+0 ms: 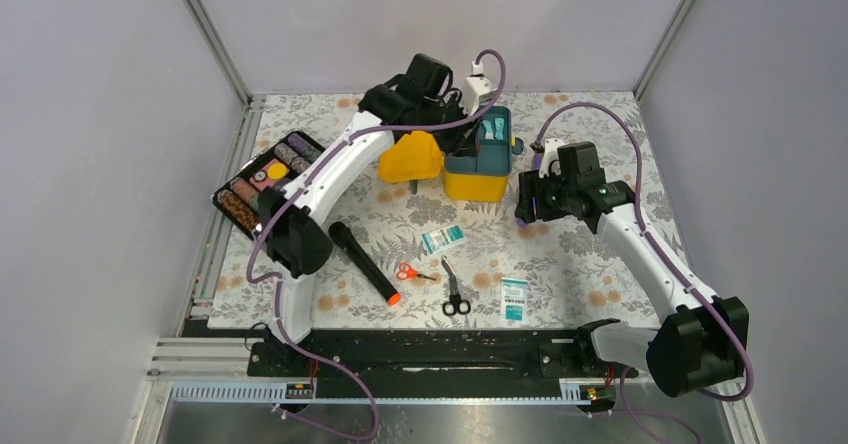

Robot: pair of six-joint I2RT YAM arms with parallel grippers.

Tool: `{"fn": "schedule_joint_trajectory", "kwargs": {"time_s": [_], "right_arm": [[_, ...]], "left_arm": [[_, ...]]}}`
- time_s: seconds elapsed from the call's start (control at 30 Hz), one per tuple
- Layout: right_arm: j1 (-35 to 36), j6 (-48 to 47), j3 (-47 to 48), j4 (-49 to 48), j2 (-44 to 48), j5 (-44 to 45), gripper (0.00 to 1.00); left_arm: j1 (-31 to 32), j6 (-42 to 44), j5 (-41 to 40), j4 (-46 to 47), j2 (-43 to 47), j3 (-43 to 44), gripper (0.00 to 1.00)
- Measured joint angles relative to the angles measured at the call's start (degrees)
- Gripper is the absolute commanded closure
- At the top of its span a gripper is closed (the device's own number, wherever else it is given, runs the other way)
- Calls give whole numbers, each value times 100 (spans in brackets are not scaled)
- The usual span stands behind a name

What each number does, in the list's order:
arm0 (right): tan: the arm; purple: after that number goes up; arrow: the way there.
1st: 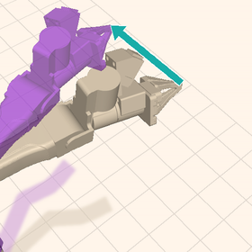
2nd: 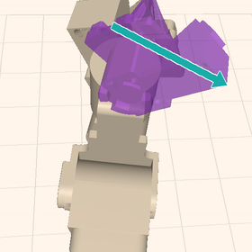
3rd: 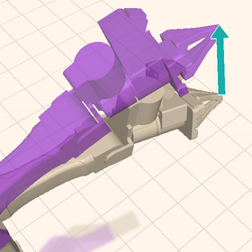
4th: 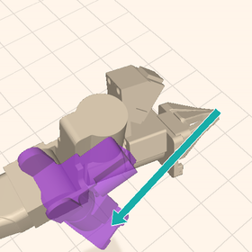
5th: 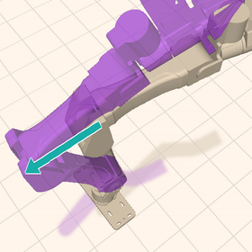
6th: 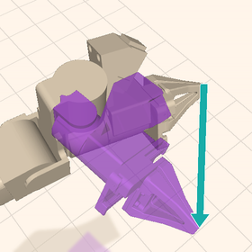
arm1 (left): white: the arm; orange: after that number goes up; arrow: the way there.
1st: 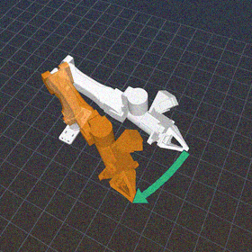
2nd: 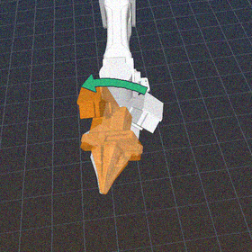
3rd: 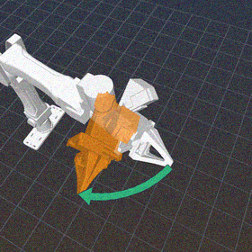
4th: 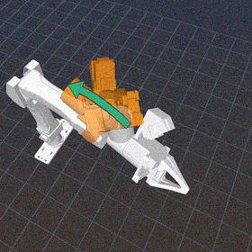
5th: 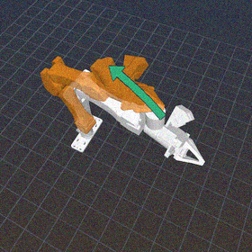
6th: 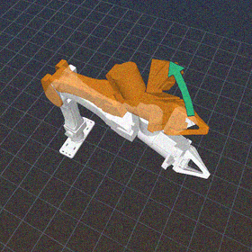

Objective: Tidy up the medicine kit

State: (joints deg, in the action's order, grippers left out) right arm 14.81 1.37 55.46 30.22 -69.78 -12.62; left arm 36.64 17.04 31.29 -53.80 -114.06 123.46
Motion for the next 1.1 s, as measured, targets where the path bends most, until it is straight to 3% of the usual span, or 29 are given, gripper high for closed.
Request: {"fn": "schedule_joint_trajectory", "kwargs": {"time_s": [0.23, 0.43, 0.57, 0.63, 0.73, 1.0, 1.1], "right_arm": [[-17, -22, -4, 122, 15, 4, 36], [-22, -22, -105, 127, 155, 7, 36], [-63, -22, -173, 122, 280, 7, 36], [-105, -22, -203, 122, 310, 9, 36], [-149, -15, -258, 122, 321, 9, 36], [-170, 4, -293, 122, 319, 7, 36], [-175, 4, -293, 122, 319, 7, 35]], "left_arm": [[0, -981, -133, 2376, -1058, -4, 86], [11, -1412, -490, 3595, -1679, 0, 74], [28, -1458, -789, 4011, -1801, 0, 71], [35, -1456, -920, 4162, -1803, 0, 59], [39, -1462, -1128, 4352, -1803, 0, 50], [37, -1471, -1532, 4448, -1803, 7, 43], [31, -1438, -1569, 4424, -1786, 7, 32]]}}
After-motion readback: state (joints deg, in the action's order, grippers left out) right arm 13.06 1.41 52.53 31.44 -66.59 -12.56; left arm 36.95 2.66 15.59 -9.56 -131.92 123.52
